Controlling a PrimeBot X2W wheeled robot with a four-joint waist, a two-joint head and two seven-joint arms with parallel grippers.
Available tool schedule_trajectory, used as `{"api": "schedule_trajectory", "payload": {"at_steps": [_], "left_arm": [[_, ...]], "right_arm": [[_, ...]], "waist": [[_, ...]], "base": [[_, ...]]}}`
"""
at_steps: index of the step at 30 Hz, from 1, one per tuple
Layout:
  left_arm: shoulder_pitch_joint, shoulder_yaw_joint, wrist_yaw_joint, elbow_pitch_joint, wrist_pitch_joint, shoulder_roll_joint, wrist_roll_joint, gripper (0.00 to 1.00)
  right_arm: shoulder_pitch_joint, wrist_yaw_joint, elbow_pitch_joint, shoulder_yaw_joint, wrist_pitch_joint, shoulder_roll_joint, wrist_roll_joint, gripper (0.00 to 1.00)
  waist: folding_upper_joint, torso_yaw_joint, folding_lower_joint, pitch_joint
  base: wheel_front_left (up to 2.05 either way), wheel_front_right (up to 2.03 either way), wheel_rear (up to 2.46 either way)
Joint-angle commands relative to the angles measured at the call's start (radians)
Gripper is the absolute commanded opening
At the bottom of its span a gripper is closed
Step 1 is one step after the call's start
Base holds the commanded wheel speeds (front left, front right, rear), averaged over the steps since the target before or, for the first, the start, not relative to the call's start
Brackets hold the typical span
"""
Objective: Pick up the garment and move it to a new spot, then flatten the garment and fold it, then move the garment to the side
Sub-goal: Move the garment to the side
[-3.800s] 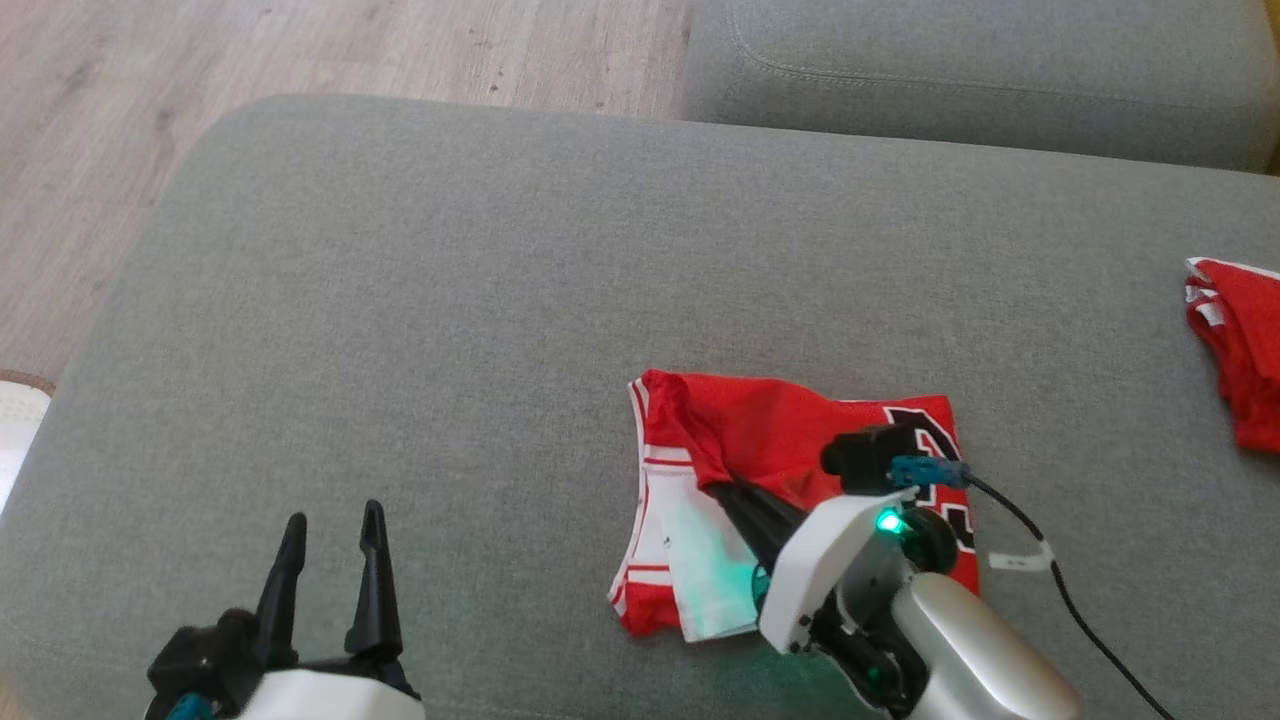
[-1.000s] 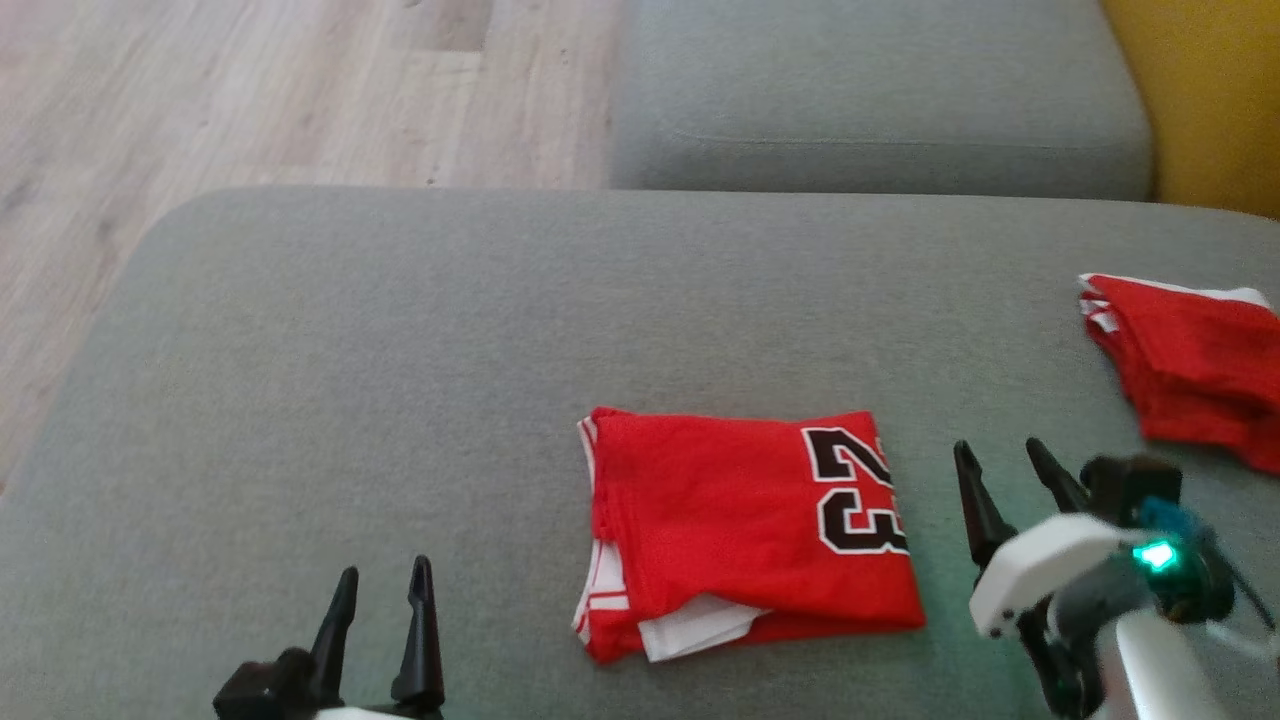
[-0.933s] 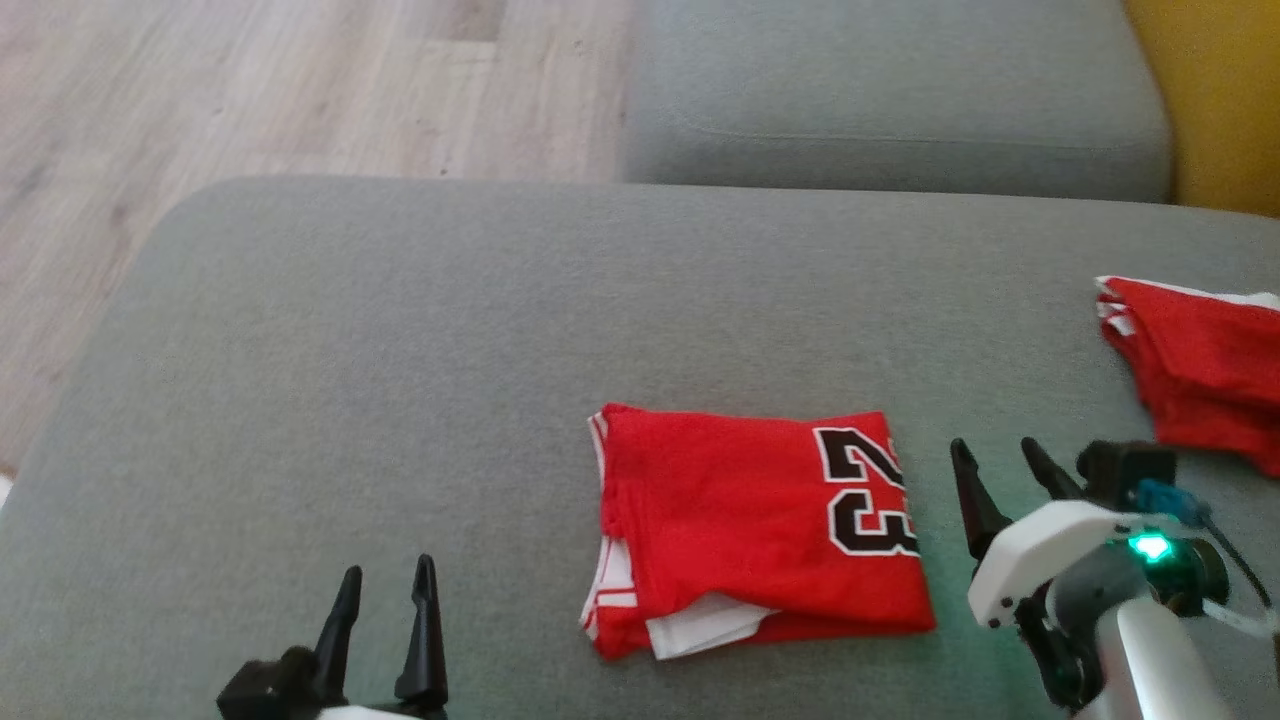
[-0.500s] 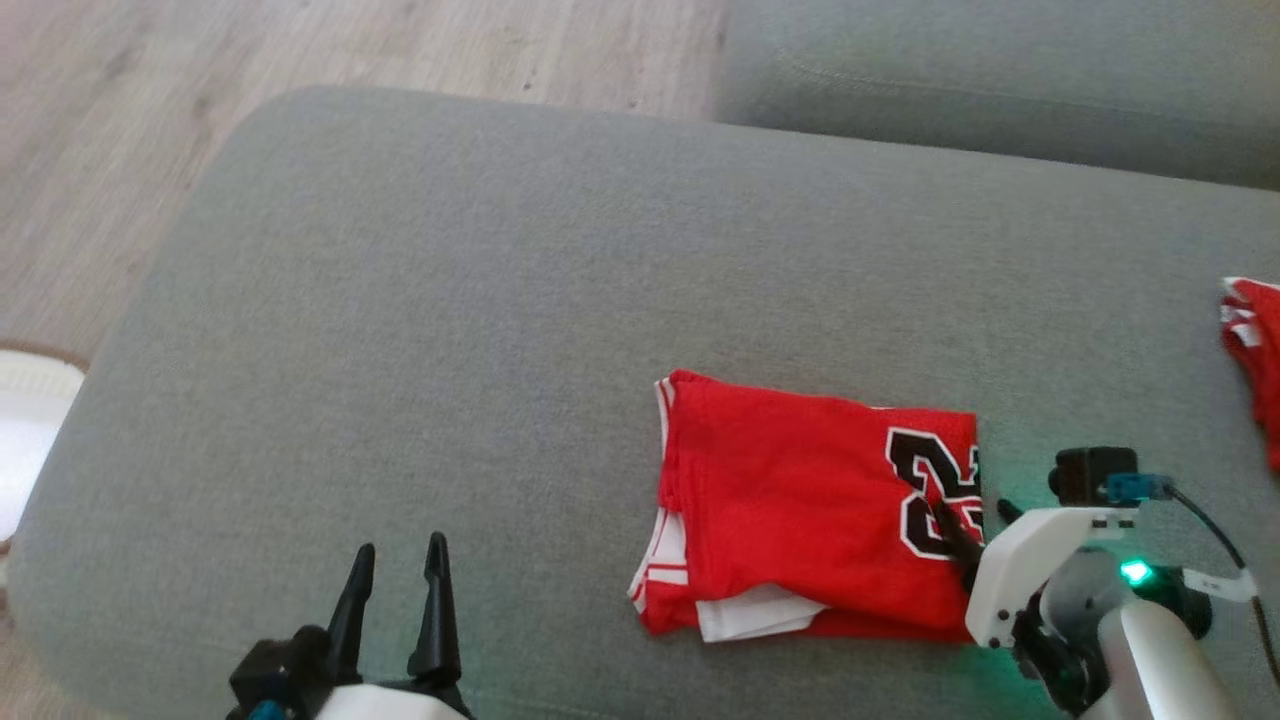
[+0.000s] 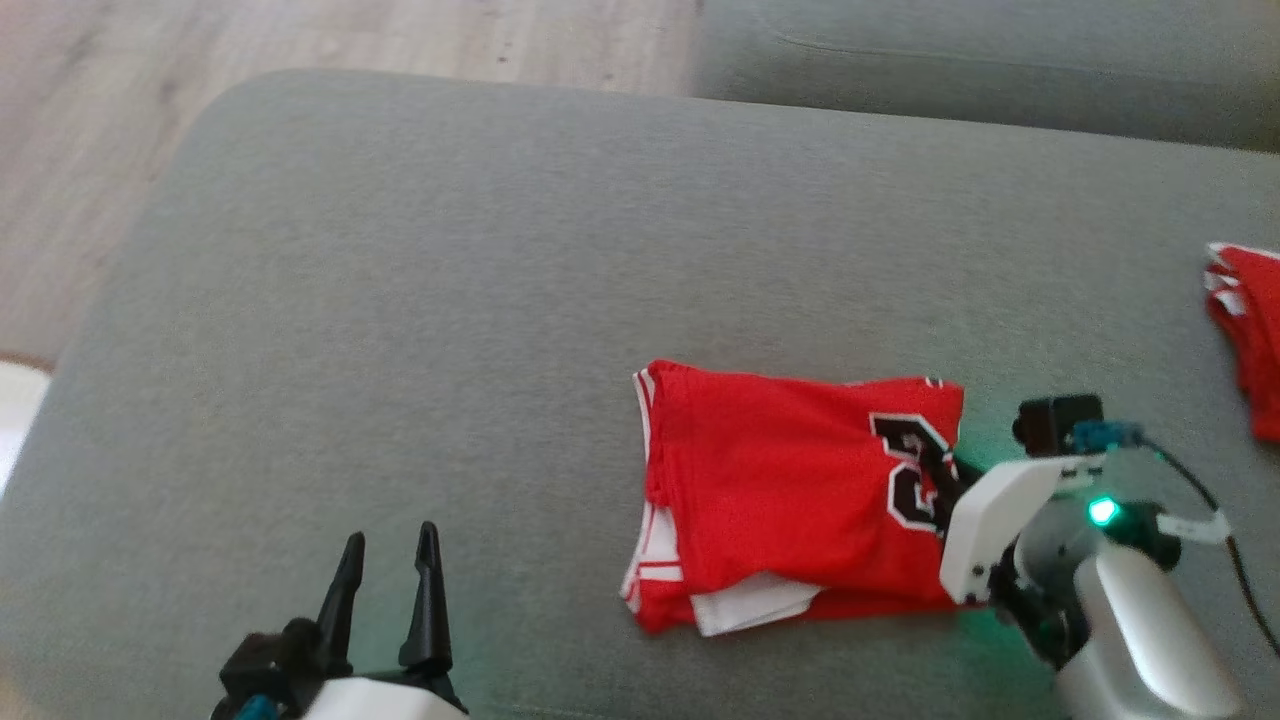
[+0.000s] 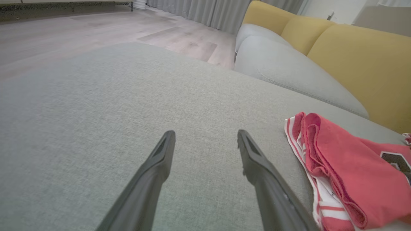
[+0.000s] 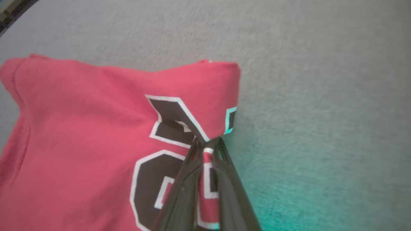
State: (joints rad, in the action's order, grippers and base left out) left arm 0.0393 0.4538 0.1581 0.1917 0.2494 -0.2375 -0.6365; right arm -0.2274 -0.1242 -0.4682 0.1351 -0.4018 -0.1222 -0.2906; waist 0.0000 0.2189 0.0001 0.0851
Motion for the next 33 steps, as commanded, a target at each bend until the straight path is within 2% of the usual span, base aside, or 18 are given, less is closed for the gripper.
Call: {"api": "schedule_trajectory", "payload": {"at_steps": [1,11,17,24,33], "left_arm": [[-0.053,-0.038,0.001,-0.031,0.012,-0.001,0.008,1.0],[-0.098,-0.041,-0.005,-0.059,0.012,-0.001,0.033,1.0],[-0.154,-0.037,-0.012,-0.061,0.007,-0.007,0.049,1.0],[-0.194,-0.025,-0.017,-0.055,-0.003,-0.01,0.059,1.0],[-0.197,-0.022,-0.023,-0.033,-0.001,-0.002,0.049,1.0]], "right_arm": [[-0.061,-0.007,0.038,0.014,0.017,-0.021,0.0,0.0],[-0.146,-0.007,0.12,-0.039,0.009,-0.109,0.011,0.0],[-0.184,-0.007,0.154,-0.075,0.01,-0.12,0.01,0.0],[-0.214,-0.007,0.168,-0.094,0.029,-0.109,0.015,0.0],[-0.323,-0.007,0.14,-0.083,0.024,-0.104,0.024,0.0]], "waist": [[0.0,-0.044,-0.0001,0.009],[0.0,-0.281,-0.0001,0.089],[0.0,-0.389,-0.0001,0.144],[0.0,-0.427,-0.0001,0.166],[0.0,-0.384,-0.0001,0.154]], "base": [[0.0,0.0,0.0],[0.0,0.0,0.0],[0.0,0.0,0.0],[0.0,0.0,0.0],[0.0,0.0,0.0]]}}
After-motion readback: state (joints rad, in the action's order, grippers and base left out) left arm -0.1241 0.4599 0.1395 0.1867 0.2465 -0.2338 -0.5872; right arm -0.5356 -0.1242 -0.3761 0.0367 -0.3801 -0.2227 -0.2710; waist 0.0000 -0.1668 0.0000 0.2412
